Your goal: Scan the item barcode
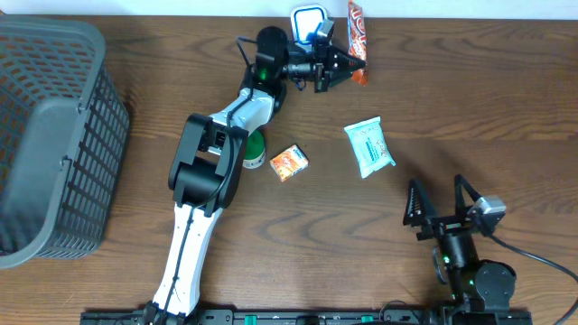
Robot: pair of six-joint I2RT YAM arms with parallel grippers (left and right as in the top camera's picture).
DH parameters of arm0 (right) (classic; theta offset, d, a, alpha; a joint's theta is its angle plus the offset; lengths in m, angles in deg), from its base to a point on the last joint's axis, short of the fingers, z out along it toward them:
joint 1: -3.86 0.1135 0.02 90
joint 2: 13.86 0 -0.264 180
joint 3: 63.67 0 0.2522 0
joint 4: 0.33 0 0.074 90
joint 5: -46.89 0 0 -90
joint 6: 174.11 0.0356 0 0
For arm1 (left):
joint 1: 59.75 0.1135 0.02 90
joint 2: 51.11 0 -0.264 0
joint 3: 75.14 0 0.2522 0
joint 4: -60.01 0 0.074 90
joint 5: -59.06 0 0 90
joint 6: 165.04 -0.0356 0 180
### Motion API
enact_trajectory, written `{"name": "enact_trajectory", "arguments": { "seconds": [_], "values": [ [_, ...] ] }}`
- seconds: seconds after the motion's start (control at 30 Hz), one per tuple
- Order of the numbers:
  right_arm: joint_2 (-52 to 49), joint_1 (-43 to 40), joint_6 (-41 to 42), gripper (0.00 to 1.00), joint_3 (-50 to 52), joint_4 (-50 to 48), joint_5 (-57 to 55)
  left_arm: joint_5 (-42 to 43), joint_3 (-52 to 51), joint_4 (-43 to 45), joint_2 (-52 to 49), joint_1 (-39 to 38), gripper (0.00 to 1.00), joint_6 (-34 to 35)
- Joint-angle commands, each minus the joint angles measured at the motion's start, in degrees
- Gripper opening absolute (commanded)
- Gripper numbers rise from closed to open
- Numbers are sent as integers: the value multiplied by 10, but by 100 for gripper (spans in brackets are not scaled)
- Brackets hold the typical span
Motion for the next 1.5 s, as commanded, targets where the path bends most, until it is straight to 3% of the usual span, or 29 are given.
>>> {"name": "enact_trajectory", "arguments": {
  "seconds": [0.0, 0.13, 0.27, 0.4, 0.6, 0.8, 0.97, 1.03, 1.07, 1.3, 1.47],
  "values": [
    [2, -4, 55, 99, -73, 38, -14, -24, 12, -86, 24, -15, 7, -133],
    [0, -14, 54, 99, -180, 187, -65, -89, 12, -292, 46, -41, 7, -279],
    [-25, -21, 32, 99, -301, 344, -115, -216, 12, -509, 78, -73, 7, -426],
    [-61, -21, -30, 99, -391, 435, -185, -339, 12, -655, 122, -111, 7, -551],
    [-66, -21, -42, 99, -419, 441, -211, -560, 12, -788, 184, -205, 7, -702],
    [-66, -21, -18, 99, -420, 449, -206, -663, 9, -839, 184, -302, 8, -761],
    [-66, -21, 68, 99, -419, 497, -211, -735, 2, -848, 184, -341, 44, -778],
    [-66, -21, 93, 99, -419, 517, -211, -735, 2, -850, 184, -342, 90, -782],
    [-66, -21, 101, 99, -419, 524, -211, -736, 2, -851, 184, -341, 100, -782],
    [-97, -21, 192, 99, -419, 603, -209, -744, 7, -877, 223, -293, 98, -787],
    [-238, -21, 196, 99, -419, 636, -192, -744, 7, -883, 306, -237, 98, -800]
  ]
}}
